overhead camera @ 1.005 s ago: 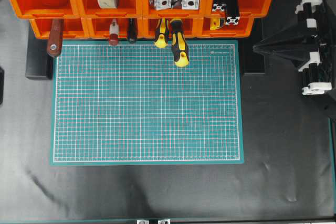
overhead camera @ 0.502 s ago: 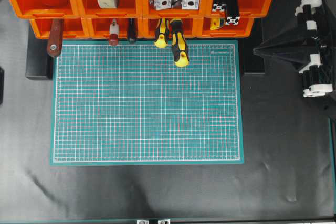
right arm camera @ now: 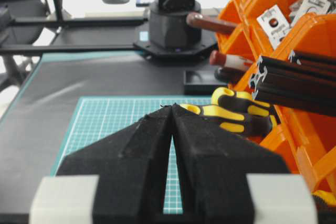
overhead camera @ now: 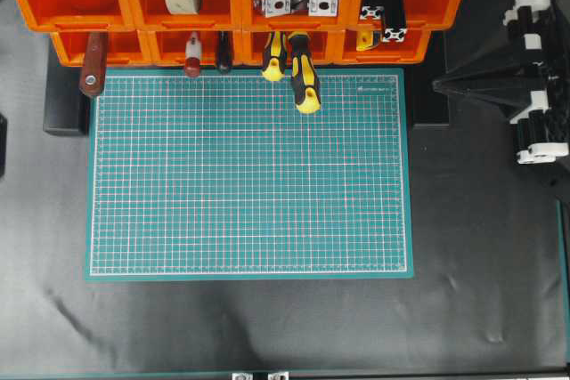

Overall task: Pick foam from container rack with left arm.
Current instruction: 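Move the left gripper to the black tape roll in the top-left bin and grasp it, then lift the tape roll out of the bin with the left gripper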

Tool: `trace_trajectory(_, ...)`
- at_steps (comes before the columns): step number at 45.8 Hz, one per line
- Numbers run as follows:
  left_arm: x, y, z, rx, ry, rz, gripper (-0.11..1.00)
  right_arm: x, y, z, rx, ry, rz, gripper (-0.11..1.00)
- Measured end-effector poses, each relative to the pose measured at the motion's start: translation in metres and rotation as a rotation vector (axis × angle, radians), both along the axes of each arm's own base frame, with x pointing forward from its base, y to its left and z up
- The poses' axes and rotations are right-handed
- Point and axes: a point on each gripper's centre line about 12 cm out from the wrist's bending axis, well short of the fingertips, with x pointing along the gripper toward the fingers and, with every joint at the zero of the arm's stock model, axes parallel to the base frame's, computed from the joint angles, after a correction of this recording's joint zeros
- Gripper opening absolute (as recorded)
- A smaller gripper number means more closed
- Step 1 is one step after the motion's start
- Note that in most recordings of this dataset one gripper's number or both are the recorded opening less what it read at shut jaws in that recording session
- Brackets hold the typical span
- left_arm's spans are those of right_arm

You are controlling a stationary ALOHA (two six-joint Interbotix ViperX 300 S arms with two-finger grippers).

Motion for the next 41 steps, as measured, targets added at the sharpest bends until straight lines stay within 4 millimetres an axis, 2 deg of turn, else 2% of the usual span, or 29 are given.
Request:
trace_trajectory(10, 0.011, 0.003, -0.004, -0.007, 0.014, 0.002, 0.87, -0.002, 0.000, 0.002, -0.001, -0.012, 0.000, 0.00)
trace_trajectory(15, 0.012, 0.003, -0.004, -0.007, 0.016, 0.002, 0.81, -0.002, 0.000, 0.002, -0.001, -0.012, 0.000, 0.00)
trace_trajectory(19, 0.012, 0.004, -0.003, -0.004, 0.010, 0.002, 0.65, -0.002, 0.000, 0.002, 0.003, -0.012, 0.000, 0.00)
trace_trajectory(25, 0.014, 0.003, 0.001, 0.005, -0.024, -0.002, 0.30, -0.002, 0.001, 0.002, 0.003, -0.011, 0.004, 0.00)
trace_trajectory(27, 0.015, 0.002, 0.004, 0.013, -0.049, -0.007, 0.23, -0.002, 0.001, 0.002, 0.003, -0.011, 0.006, 0.00)
trace_trajectory(33, 0.021, -0.008, 0.023, 0.060, -0.120, -0.054, 0.23, -0.002, 0.001, 0.002, 0.003, -0.012, 0.006, 0.00)
trace_trajectory(41, 0.028, -0.042, 0.058, 0.203, -0.183, -0.200, 0.23, -0.002, 0.001, 0.001, 0.006, -0.006, 0.007, 0.00)
